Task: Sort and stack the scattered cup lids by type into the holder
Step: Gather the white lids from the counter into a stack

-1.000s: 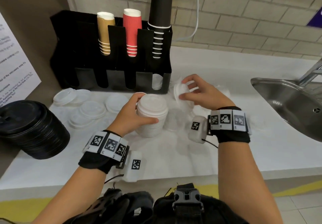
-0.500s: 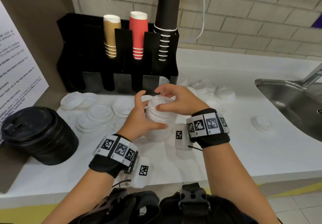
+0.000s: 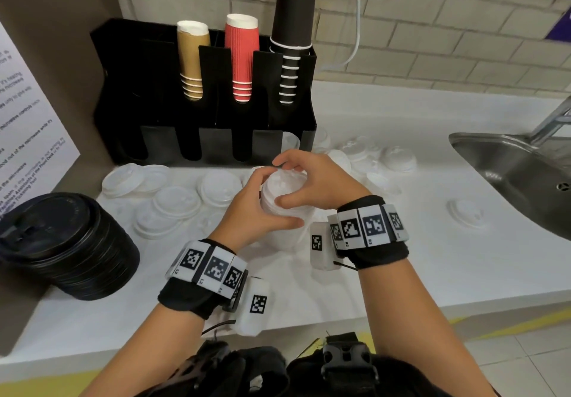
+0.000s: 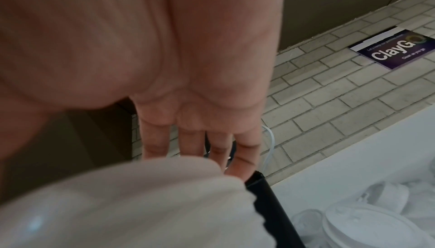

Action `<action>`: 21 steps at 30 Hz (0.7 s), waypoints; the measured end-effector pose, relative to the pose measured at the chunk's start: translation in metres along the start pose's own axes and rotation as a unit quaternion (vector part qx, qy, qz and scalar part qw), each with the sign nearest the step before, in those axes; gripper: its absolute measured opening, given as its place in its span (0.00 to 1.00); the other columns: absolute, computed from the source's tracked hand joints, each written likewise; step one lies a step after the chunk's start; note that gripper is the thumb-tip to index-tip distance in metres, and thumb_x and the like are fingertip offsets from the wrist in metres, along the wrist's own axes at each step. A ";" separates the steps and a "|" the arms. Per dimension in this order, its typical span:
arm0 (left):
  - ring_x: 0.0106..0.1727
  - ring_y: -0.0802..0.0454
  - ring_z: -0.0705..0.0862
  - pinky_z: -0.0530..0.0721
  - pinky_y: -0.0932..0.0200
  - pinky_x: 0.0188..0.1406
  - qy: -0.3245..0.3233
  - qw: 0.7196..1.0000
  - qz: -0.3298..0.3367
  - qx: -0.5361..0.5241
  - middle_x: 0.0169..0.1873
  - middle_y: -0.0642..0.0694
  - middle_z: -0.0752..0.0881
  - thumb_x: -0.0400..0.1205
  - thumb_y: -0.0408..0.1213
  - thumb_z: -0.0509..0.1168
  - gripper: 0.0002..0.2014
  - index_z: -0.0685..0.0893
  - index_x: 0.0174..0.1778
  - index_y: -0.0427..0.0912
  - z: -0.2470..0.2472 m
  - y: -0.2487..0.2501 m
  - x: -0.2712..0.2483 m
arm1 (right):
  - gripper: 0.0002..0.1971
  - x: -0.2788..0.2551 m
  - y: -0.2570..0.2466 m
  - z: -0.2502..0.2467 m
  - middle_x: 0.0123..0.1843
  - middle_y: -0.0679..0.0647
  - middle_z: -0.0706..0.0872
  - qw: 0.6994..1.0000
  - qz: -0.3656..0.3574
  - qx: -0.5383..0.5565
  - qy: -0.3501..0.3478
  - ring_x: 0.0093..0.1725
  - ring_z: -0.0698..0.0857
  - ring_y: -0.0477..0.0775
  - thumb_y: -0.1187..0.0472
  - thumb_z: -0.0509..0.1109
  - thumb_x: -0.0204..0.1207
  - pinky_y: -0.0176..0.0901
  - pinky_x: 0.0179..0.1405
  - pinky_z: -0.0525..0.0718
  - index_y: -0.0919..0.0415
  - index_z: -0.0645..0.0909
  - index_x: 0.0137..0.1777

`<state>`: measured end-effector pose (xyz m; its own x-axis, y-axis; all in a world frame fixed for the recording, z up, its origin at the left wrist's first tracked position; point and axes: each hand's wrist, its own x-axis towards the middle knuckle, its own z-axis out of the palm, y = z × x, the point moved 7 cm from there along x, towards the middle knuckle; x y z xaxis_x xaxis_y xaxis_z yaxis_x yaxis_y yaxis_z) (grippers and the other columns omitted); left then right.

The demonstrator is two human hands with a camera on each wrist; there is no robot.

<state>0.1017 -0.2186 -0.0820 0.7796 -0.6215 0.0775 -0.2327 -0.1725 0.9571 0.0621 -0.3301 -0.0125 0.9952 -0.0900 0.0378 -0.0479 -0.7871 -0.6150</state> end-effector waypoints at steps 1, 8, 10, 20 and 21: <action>0.51 0.78 0.79 0.79 0.69 0.48 0.002 1.000 0.001 -0.005 0.54 0.68 0.80 0.62 0.39 0.85 0.41 0.72 0.67 0.61 -0.001 0.000 0.000 | 0.32 0.000 0.000 0.001 0.61 0.50 0.81 1.000 -0.005 0.004 -0.003 0.61 0.78 0.48 0.56 0.83 0.62 0.38 0.60 0.77 0.51 0.77 0.67; 0.59 0.74 0.75 0.75 0.69 0.52 0.005 1.000 -0.009 0.007 0.58 0.68 0.78 0.61 0.43 0.85 0.38 0.74 0.63 0.61 -0.005 0.000 0.005 | 0.19 0.020 0.077 -0.059 0.63 0.54 0.81 0.971 0.120 0.113 0.174 0.61 0.81 0.53 0.55 0.72 0.77 0.35 0.55 0.77 0.56 0.78 0.67; 0.59 0.71 0.74 0.75 0.68 0.52 0.004 1.000 -0.013 0.007 0.58 0.68 0.78 0.61 0.42 0.85 0.38 0.74 0.64 0.61 -0.005 0.000 0.005 | 0.22 0.030 0.118 -0.073 0.69 0.58 0.79 0.958 0.220 0.070 0.170 0.66 0.79 0.57 0.56 0.69 0.78 0.42 0.61 0.74 0.57 0.75 0.71; 0.65 0.57 0.77 0.77 0.57 0.61 -0.002 0.999 -0.044 0.012 0.64 0.60 0.78 0.62 0.40 0.85 0.41 0.73 0.69 0.57 -0.004 0.002 0.006 | 0.36 0.070 0.159 -0.044 0.75 0.61 0.71 0.936 0.258 -0.240 -0.023 0.75 0.67 0.68 0.46 0.75 0.71 0.54 0.71 0.68 0.49 0.66 0.78; 0.66 0.56 0.77 0.77 0.56 0.63 -0.001 0.999 -0.045 0.013 0.64 0.60 0.78 0.62 0.40 0.85 0.41 0.73 0.69 0.57 -0.004 0.002 0.006 | 0.34 0.072 0.158 -0.045 0.73 0.61 0.73 0.940 0.247 -0.236 -0.026 0.74 0.68 0.67 0.47 0.75 0.71 0.53 0.69 0.70 0.49 0.68 0.76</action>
<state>0.1078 -0.2196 -0.0783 0.7970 -0.6039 -0.0082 -0.1774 -0.2470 0.9526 0.1223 -0.4888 -0.0715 0.8442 -0.4945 -0.2068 -0.5245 -0.8415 -0.1293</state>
